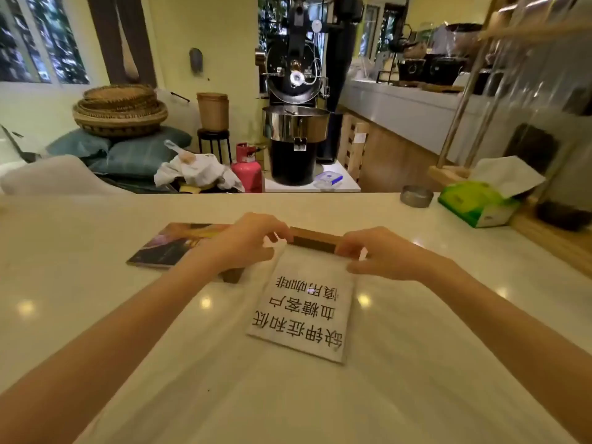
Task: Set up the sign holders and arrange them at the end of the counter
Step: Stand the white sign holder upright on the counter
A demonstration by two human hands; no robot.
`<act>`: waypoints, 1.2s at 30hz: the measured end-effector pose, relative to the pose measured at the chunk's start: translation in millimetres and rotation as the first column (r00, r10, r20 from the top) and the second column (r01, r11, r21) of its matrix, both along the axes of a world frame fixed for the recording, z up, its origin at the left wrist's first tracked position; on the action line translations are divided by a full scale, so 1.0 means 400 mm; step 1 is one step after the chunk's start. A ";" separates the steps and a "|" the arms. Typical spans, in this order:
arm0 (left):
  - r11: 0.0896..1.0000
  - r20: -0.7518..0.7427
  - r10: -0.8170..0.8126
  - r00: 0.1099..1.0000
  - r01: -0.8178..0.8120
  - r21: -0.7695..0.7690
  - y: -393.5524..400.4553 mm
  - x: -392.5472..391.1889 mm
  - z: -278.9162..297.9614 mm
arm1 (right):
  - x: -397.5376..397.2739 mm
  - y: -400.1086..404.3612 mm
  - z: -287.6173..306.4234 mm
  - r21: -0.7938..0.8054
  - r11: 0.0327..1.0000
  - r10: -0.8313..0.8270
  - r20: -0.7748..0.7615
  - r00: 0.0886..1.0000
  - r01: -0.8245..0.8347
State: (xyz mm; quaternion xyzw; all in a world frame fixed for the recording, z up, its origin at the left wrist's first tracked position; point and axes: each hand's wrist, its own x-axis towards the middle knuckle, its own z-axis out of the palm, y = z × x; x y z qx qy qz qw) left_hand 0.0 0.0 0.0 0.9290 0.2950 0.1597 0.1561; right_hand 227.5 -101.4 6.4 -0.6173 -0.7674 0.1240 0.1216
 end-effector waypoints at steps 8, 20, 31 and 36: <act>0.967 -0.181 -0.054 0.982 0.097 0.236 -0.036 -0.018 -0.111 | 0.011 -0.079 -0.136 0.339 0.937 0.025 0.186 0.982 -0.088; 0.999 0.056 -0.037 0.998 0.036 0.005 -0.009 -0.026 -0.093 | 0.048 -0.086 -0.177 0.474 0.881 0.056 -0.087 0.995 -0.008; 0.925 0.450 0.269 0.851 -0.097 -0.368 0.067 0.060 -0.010 | 0.080 0.039 -0.096 0.382 0.820 -0.187 -0.525 0.830 0.427; 0.925 0.476 0.309 0.823 -0.145 -0.351 0.113 0.102 -0.011 | 0.101 0.091 -0.097 0.316 0.810 -0.232 -0.600 0.766 0.493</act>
